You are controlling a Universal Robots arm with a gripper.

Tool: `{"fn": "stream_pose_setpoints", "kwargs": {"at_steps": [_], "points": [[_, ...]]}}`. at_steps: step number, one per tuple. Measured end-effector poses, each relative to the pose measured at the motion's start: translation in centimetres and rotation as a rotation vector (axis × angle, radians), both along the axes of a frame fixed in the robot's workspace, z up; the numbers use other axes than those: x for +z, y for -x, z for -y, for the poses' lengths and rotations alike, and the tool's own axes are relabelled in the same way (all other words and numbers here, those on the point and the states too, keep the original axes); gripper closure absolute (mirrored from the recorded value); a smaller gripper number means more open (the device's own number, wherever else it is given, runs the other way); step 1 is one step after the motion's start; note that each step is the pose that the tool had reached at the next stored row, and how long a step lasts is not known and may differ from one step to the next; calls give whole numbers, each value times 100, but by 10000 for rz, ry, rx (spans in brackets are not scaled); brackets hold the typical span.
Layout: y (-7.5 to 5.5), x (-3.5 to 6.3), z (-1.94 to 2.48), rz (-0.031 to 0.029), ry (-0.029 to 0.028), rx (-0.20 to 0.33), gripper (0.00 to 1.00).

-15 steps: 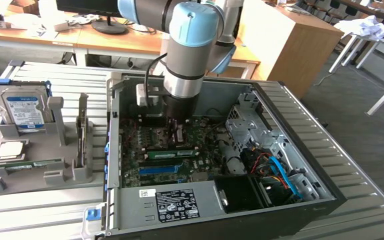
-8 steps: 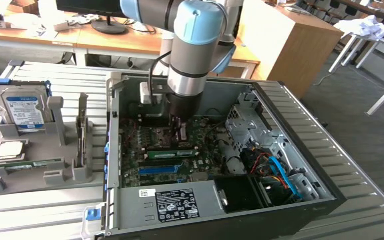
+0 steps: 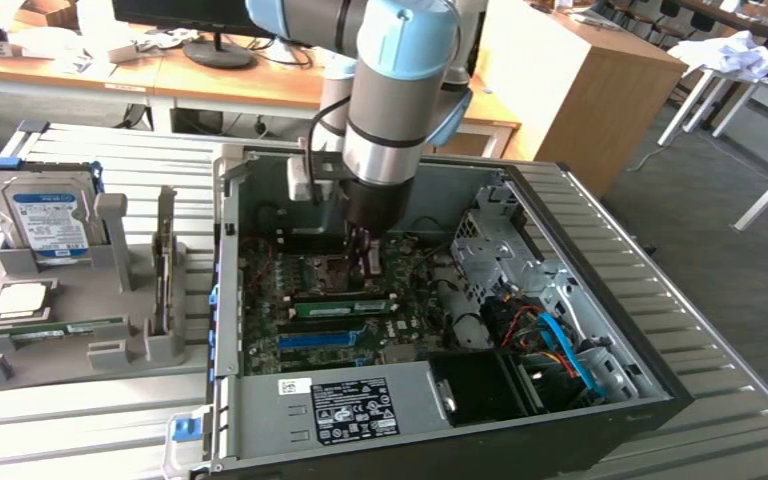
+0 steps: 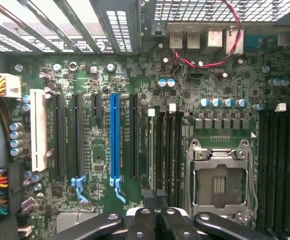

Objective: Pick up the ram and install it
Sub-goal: 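Press down the ram until it locks into place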

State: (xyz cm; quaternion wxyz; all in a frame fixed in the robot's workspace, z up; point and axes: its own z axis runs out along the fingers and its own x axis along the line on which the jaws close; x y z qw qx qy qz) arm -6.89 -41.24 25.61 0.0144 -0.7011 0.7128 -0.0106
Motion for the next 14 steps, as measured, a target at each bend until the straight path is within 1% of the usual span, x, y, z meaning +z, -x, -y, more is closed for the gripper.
{"fn": "stream_pose_setpoints", "kwargs": {"at_steps": [3,6,8,14], "points": [[-27,52,0,1,-1,0,90],[-68,82,0,0,-2,0,90],[-145,100,0,-4,-1,0,90],[-282,113,-4,-17,-3,0,90]]}}
